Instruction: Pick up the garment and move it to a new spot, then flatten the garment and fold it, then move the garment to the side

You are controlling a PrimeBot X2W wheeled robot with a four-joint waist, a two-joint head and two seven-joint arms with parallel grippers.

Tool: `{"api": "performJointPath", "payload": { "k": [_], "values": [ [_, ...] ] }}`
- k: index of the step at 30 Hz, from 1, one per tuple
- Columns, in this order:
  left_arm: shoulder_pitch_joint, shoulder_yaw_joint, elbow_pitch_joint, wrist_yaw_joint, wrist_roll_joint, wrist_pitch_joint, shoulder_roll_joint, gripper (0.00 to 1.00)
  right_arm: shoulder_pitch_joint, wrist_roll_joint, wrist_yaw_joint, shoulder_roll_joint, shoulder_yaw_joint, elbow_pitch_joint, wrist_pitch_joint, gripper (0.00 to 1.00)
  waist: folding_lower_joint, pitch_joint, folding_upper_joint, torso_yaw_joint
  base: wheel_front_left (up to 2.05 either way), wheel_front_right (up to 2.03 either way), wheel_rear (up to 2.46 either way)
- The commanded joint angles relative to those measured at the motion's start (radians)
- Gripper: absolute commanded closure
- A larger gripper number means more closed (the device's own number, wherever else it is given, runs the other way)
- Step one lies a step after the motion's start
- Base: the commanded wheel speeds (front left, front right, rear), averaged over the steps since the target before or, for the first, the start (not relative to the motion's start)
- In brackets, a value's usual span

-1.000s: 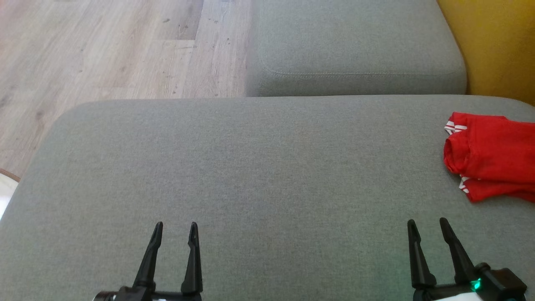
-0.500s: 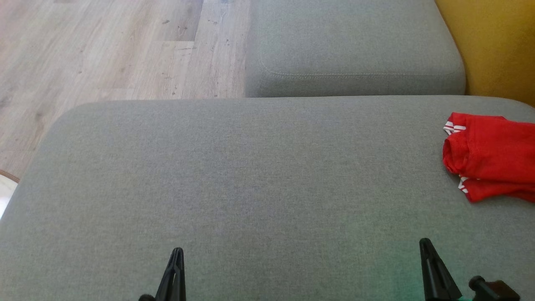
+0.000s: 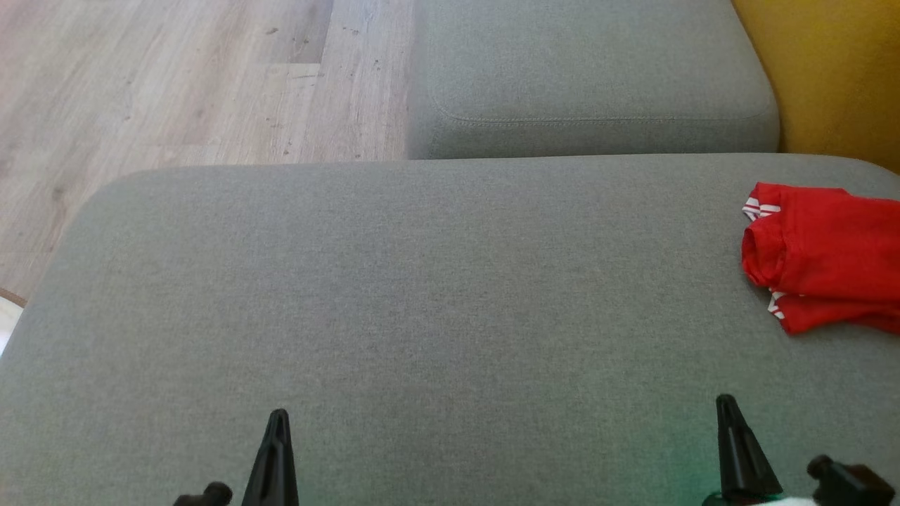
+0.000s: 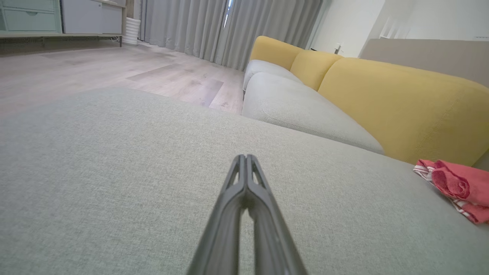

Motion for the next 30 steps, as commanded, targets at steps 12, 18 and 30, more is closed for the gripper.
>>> {"api": "performJointPath", "payload": {
  "k": [12,18,30],
  "values": [
    [-0.075,0.038,-0.010,-0.024,-0.162,0.029,0.014,1.00,-0.086,0.161,0.002,-0.018,-0.013,-0.015,0.033,1.00,0.0000,0.010,0.0000,-0.008,0.00,0.00,0.00],
    [-0.090,0.052,-0.003,-0.032,-0.234,0.044,0.016,1.00,-0.103,0.231,0.002,-0.021,-0.018,-0.009,0.048,1.00,0.0000,0.014,0.0000,-0.012,0.00,0.00,0.00],
    [-0.118,0.081,0.008,-0.049,-0.375,0.074,0.020,1.00,-0.138,0.370,0.003,-0.025,-0.030,0.005,0.079,1.00,-0.0001,0.024,0.0000,-0.021,0.00,0.00,0.00]
  ]
}}
